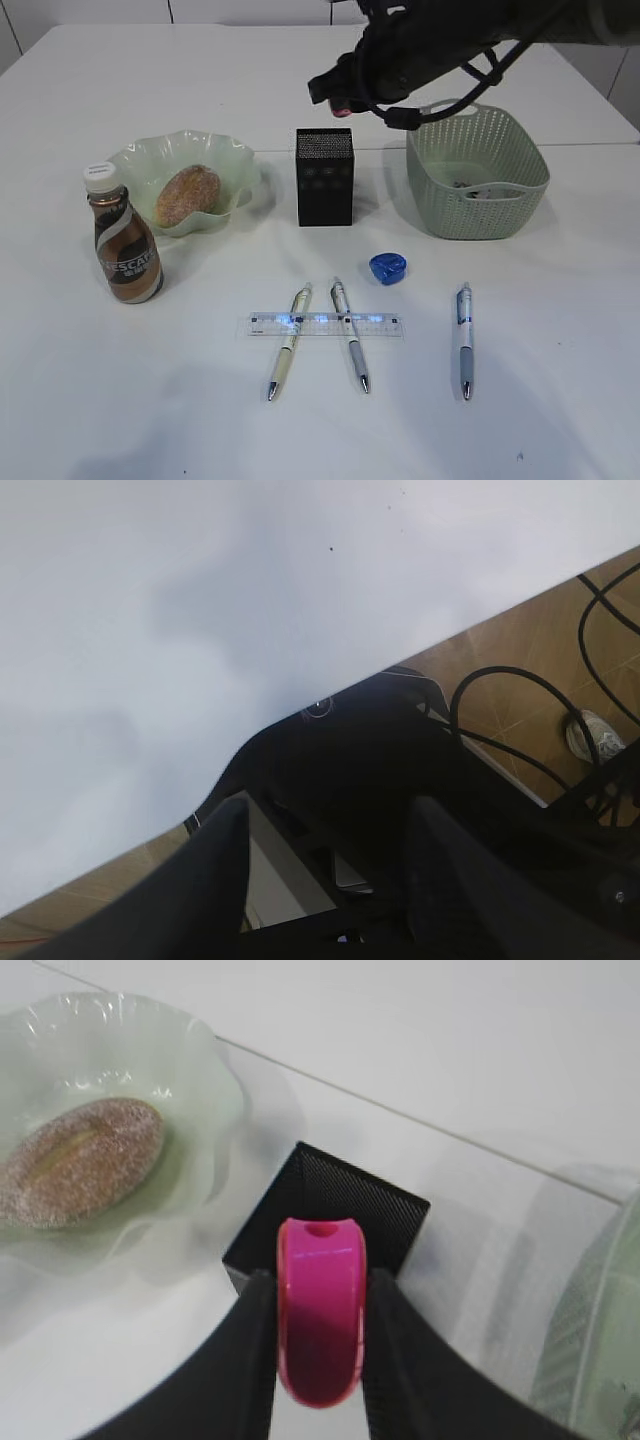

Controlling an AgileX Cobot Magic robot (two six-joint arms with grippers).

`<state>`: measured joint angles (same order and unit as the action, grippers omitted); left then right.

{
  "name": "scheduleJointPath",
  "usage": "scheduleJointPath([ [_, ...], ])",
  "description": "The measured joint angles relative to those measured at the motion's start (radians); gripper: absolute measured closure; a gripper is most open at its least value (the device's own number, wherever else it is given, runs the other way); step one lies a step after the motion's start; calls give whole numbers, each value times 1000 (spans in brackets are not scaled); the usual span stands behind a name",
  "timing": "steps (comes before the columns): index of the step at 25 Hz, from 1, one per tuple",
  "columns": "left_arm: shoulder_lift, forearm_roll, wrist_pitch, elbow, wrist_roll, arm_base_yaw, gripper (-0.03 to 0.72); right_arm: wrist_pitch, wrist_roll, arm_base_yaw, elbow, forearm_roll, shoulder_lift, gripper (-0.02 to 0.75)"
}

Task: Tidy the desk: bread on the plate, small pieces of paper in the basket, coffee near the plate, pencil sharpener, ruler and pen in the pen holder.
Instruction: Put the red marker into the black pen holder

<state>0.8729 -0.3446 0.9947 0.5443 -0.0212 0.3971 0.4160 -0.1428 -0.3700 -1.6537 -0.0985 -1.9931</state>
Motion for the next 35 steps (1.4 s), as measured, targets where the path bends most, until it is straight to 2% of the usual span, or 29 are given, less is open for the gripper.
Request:
scheduleJointPath([
  [27,0,0,0,0,0,0,345,-274,0,-18,-26,-5,-222,539],
  [35,0,0,-6,0,0,0,347,-355,-2,-18,-26,-5,-226,539],
])
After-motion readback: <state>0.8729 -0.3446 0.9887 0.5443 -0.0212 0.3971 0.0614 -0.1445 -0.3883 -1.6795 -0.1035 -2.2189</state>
